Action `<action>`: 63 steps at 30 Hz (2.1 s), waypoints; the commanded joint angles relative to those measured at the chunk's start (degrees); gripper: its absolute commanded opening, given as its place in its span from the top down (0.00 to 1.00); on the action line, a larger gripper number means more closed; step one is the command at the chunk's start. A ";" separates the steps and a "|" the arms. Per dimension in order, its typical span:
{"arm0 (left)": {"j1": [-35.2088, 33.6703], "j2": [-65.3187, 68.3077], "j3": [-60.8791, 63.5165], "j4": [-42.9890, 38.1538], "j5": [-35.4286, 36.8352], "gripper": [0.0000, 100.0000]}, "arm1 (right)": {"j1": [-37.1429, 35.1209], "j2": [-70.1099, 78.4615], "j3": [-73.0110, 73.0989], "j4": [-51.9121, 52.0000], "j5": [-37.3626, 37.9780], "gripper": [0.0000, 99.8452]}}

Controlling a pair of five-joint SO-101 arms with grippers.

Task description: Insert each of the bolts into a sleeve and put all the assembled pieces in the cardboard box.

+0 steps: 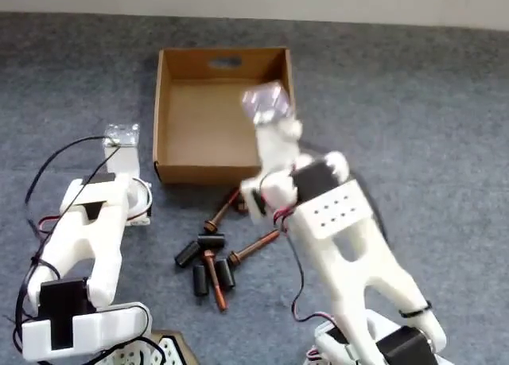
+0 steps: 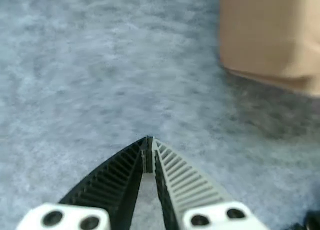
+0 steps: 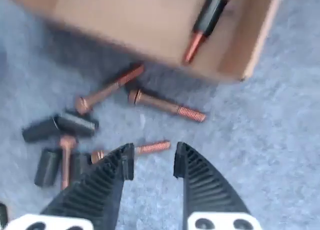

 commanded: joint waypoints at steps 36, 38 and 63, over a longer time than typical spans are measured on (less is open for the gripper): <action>-7.60 0.22 -2.86 -1.67 8.44 0.97 | -17.36 21.41 6.20 -28.26 1.93 0.87; -7.60 0.22 -2.86 -1.76 8.44 0.97 | -17.36 23.08 4.79 -28.26 1.93 0.87; -7.34 0.22 -2.77 -1.85 8.44 0.97 | -17.63 21.49 2.86 -22.02 15.56 0.99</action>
